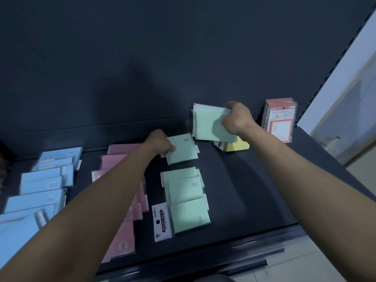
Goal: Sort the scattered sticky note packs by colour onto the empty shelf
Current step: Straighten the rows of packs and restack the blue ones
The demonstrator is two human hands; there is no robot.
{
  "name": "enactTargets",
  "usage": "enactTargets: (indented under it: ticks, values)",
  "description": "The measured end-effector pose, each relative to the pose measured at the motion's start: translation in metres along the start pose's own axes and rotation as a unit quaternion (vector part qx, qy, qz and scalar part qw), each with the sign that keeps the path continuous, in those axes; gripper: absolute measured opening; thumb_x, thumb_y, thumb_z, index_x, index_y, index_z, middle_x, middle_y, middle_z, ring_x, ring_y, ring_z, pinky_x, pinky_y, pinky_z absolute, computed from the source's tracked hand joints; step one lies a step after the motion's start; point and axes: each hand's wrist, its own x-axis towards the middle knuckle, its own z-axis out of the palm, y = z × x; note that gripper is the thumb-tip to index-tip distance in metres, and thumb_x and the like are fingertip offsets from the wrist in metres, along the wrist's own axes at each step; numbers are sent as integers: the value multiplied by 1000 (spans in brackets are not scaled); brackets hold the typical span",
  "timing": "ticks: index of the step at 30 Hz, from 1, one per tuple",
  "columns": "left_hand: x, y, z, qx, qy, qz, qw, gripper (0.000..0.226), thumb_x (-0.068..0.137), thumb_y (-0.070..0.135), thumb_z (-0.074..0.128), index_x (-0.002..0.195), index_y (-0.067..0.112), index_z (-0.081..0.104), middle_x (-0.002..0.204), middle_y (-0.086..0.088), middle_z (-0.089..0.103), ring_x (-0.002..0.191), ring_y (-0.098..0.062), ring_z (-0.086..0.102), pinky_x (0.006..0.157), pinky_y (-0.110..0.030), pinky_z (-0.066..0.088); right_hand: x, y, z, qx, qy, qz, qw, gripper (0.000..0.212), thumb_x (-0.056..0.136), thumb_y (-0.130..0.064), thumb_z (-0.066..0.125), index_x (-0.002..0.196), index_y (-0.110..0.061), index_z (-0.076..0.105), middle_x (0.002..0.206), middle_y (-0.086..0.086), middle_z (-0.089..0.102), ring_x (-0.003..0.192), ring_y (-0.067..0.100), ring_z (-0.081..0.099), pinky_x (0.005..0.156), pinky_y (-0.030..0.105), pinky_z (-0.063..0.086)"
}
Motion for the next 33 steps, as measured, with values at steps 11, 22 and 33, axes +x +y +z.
enactTargets:
  ticks: [11,22,33]
  values:
    - [4,9,8,67,29,-61,995,87,73,25,80,139,1,29,140,-16,38,130,-32,35,108,-39,34,7,2,4,3,-6,-13,1000,33,87,5,42,116,-4,55,117,15,57,93,27,55,74,29,45]
    - [-2,8,10,-45,-73,-39,996,94,69,9,81,144,7,23,141,-11,39,126,-27,40,101,-33,39,7,7,9,-11,8,-24,1000,32,84,6,41,111,-1,56,106,13,59,99,31,57,76,32,46]
    - [-28,-12,4,-162,-20,82,983,51,73,-11,70,108,12,41,95,-1,55,82,-13,54,61,-18,46,12,-5,27,40,69,-69,994,36,85,8,41,118,-4,52,112,19,57,100,34,57,76,36,49]
